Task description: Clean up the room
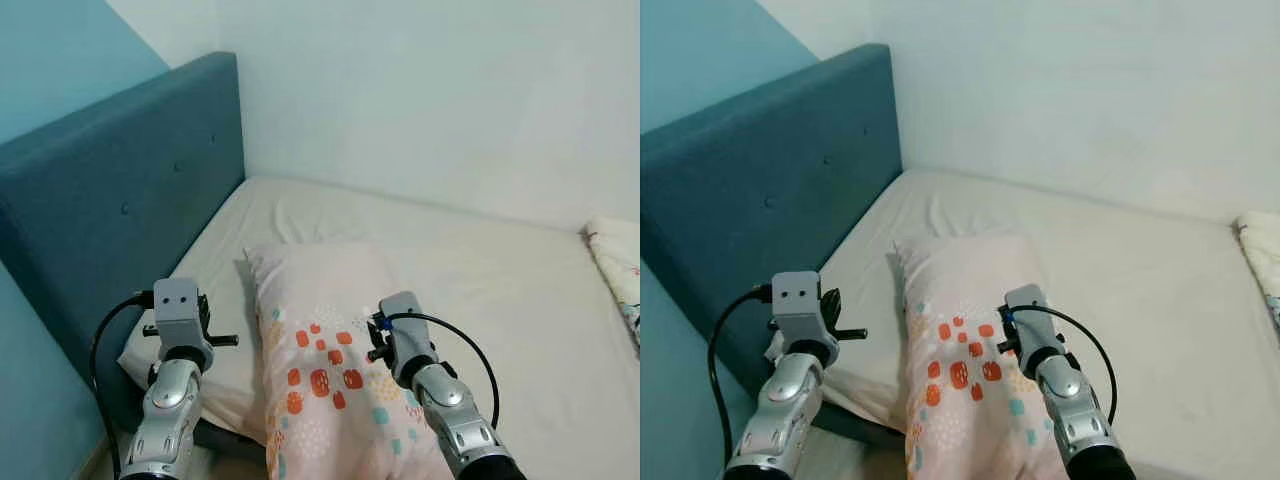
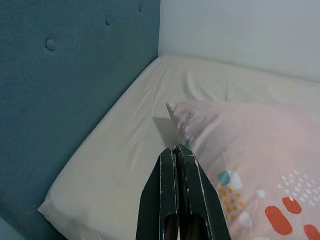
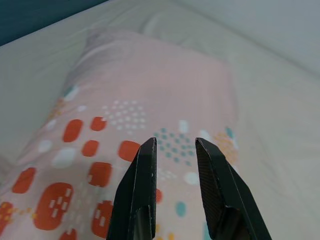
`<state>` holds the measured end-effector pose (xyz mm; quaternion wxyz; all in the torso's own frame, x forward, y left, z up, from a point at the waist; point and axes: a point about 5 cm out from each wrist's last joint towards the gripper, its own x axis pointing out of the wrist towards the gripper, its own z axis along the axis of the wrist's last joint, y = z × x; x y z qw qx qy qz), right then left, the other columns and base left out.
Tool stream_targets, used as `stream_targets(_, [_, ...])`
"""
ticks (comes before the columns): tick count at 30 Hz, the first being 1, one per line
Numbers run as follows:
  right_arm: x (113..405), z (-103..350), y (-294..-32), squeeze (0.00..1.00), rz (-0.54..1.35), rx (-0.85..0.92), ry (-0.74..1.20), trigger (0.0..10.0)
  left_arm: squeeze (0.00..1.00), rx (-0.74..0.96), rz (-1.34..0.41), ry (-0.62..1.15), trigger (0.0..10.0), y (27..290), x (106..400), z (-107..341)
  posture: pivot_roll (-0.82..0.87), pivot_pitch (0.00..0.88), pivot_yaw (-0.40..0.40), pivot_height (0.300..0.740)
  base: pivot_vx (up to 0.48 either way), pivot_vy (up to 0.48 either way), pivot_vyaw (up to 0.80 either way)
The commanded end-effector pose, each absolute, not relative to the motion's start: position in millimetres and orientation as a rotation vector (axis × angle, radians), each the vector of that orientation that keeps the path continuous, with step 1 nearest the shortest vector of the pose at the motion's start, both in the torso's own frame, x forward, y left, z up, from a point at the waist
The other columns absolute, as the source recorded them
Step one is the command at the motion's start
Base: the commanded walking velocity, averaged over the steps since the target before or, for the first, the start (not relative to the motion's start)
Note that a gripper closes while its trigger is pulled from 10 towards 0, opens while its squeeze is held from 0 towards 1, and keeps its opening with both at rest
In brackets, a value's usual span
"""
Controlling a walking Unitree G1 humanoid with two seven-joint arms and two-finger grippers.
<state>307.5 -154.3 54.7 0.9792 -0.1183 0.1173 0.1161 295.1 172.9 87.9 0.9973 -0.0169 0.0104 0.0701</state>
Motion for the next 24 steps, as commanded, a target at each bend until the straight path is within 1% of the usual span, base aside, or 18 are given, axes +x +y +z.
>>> stream_targets(1, [309, 54, -161, 0.00, 0.195, -0.222, 0.253, 10.0, 0.00, -0.032, 0.142, 0.046, 10.0, 175, 296, 84, 0.02, 0.000, -0.054, 0.735, 0.000, 0.000, 0.00])
stream_targets(3, [310, 54, -162, 0.00, 0.180, -0.193, 0.251, 10.0, 0.00, -0.027, 0.126, 0.054, 10.0, 173, 298, 84, 0.02, 0.000, -0.054, 0.725, 0.000, 0.000, 0.00])
stream_targets(9, [313, 57, -166, 0.00, 0.158, -0.207, 0.249, 10.0, 0.00, -0.035, 0.082, 0.078, 10.0, 167, 300, 82, 0.02, 0.000, -0.046, 0.700, 0.000, 0.000, 0.00])
stream_targets(15, [316, 57, -167, 0.00, 0.154, -0.209, 0.251, 10.0, 0.00, -0.066, 0.043, 0.115, 10.0, 160, 299, 77, 0.02, 0.000, -0.048, 0.685, 0.000, 0.000, 0.00])
stream_targets(17, [319, 60, -167, 0.00, 0.157, -0.205, 0.249, 10.0, 0.00, -0.100, 0.028, 0.139, 10.0, 157, 300, 75, 0.02, 0.000, -0.051, 0.675, 0.000, 0.000, 0.00])
stream_targets(19, [321, 62, -167, 0.00, 0.162, -0.205, 0.245, 10.0, 0.00, -0.122, 0.031, 0.150, 10.0, 157, 301, 74, 0.01, 0.000, -0.052, 0.670, 0.000, 0.000, 0.00])
stream_targets(20, [324, 66, -167, 0.00, 0.171, -0.208, 0.240, 10.0, 0.00, -0.136, 0.038, 0.159, 10.0, 159, 303, 74, 0.01, 0.000, -0.053, 0.660, 0.000, 0.000, 0.00])
stream_targets(24, [325, 67, -167, 0.00, 0.179, -0.214, 0.237, 10.0, 0.00, -0.132, 0.050, 0.157, 10.0, 162, 304, 75, 0.01, 0.000, -0.053, 0.645, 0.000, 0.000, 0.00])
